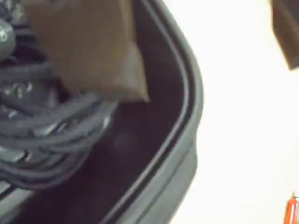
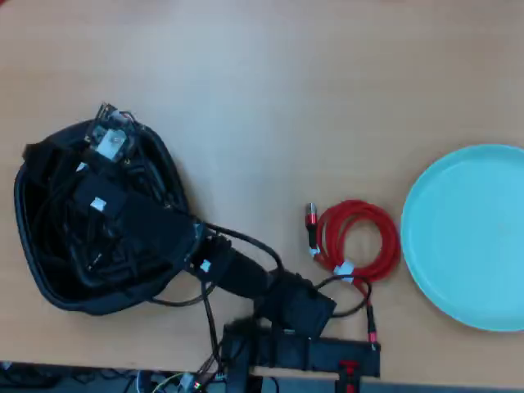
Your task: Put a black charging cable in a black bowl and put a red charging cable in a green bowl
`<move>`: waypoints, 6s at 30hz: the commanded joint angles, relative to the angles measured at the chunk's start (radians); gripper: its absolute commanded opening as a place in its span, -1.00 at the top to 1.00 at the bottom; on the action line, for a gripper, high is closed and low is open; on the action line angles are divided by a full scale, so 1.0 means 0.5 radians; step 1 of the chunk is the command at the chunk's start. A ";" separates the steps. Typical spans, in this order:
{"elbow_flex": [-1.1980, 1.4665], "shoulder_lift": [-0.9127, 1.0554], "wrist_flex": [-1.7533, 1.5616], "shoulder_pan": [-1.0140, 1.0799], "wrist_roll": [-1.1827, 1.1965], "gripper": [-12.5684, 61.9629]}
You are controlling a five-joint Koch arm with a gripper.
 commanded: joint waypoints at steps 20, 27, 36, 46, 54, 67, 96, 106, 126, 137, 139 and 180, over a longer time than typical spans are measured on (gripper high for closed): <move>-0.083 0.543 1.215 1.387 0.006 -0.23; 0.601 0.663 1.359 1.724 1.003 -0.22; 1.068 0.678 1.331 2.065 1.513 -0.22; 1.776 1.221 1.255 2.684 1.798 -0.25; 2.362 1.681 1.077 2.899 1.832 -0.25; 2.819 1.724 0.488 2.915 1.795 -0.38; 3.476 1.871 0.052 3.369 1.629 -0.36; 3.703 1.829 -0.466 3.283 1.638 -0.36; 3.580 1.951 -0.476 3.004 1.672 0.86; 2.537 2.022 0.089 2.390 1.829 0.86; 2.365 2.022 0.239 2.411 1.810 0.86; 0.515 0.985 0.537 4.077 0.884 0.86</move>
